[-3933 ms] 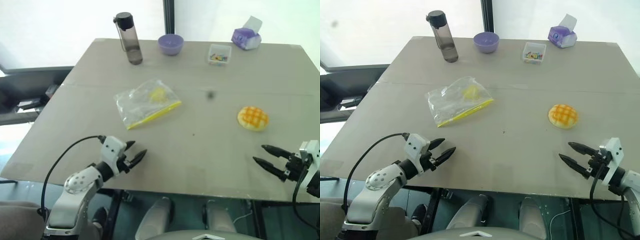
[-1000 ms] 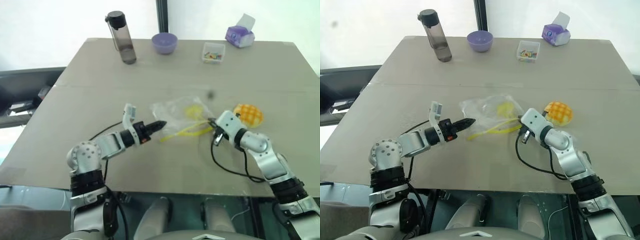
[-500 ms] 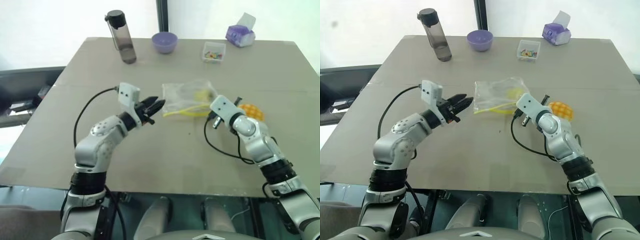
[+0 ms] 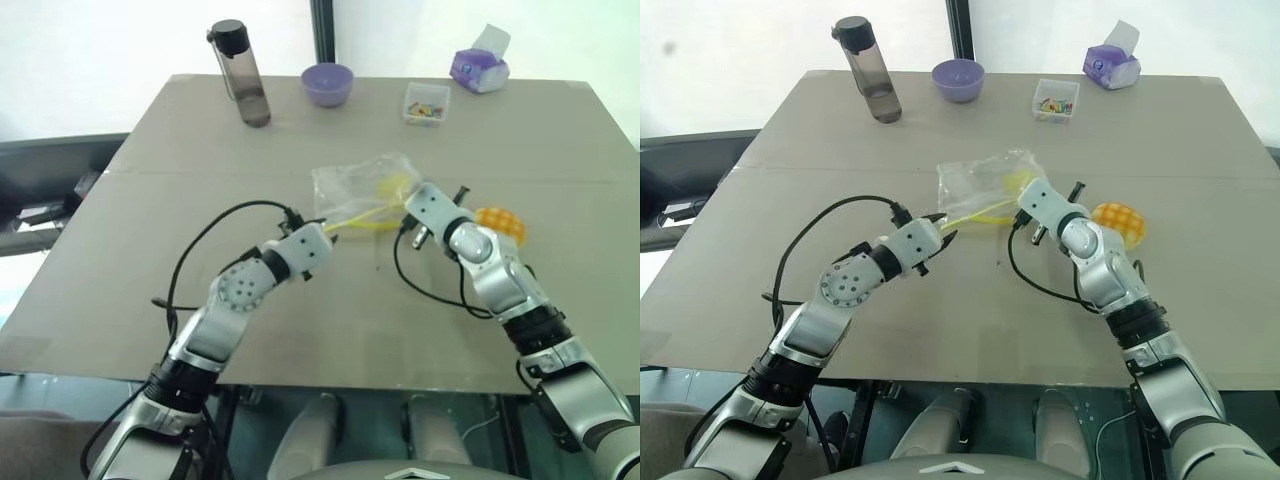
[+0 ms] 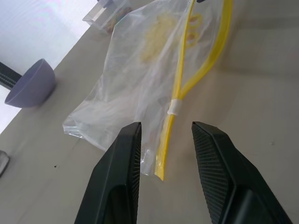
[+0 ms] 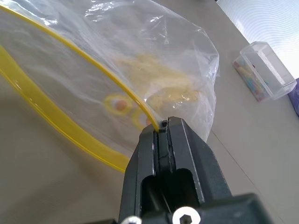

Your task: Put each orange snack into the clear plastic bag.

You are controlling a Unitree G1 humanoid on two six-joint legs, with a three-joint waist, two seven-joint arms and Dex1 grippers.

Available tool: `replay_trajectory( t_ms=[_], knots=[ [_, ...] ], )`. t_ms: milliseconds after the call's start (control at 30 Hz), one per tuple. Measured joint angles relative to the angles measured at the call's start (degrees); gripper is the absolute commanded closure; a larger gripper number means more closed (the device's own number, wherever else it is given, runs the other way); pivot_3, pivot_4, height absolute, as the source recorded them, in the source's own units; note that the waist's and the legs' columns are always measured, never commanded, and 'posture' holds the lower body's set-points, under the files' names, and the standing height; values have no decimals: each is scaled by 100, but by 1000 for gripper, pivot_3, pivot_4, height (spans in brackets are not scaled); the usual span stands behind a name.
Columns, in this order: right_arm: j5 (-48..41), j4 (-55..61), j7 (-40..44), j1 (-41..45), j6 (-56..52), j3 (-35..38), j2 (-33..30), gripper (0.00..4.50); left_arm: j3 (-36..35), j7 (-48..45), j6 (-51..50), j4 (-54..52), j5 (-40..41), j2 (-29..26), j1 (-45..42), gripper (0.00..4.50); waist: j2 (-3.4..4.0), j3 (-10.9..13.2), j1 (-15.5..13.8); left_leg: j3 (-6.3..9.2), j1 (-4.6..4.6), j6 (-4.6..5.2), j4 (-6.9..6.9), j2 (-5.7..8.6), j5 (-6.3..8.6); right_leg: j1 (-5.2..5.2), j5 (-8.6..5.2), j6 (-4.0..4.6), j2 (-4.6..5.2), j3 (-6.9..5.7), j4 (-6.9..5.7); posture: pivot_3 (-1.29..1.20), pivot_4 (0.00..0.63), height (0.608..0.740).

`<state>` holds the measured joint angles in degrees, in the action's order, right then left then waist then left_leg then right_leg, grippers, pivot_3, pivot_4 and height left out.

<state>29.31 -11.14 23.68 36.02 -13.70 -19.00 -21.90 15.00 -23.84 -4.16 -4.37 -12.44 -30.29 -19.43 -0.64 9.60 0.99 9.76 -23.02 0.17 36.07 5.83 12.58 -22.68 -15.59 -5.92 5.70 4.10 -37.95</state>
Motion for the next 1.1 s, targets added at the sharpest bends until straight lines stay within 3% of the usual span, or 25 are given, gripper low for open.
replay_trajectory(
  t_ms=[233,667,1100],
  knots=[
    [-2,67,51,33,-4,-13,6,4500,-87,369,77,604,-423,142,-63,2705,0,0,11,1,-2,0,1,0,0,-4,0,0,-1,0,-2,0,150,739],
    [-3,124,85,43,-100,-22,37,4500,-77,-119,598,710,-159,418,-69,2705,0,0,16,1,-2,0,2,-1,0,-4,0,0,-1,0,-4,0,150,739],
    [-8,133,93,66,-105,-25,79,4500,-45,62,626,1268,-604,492,-365,2705,0,-1,16,3,-1,-1,5,0,-1,-4,0,0,-2,-2,-8,0,150,739]
  ],
)
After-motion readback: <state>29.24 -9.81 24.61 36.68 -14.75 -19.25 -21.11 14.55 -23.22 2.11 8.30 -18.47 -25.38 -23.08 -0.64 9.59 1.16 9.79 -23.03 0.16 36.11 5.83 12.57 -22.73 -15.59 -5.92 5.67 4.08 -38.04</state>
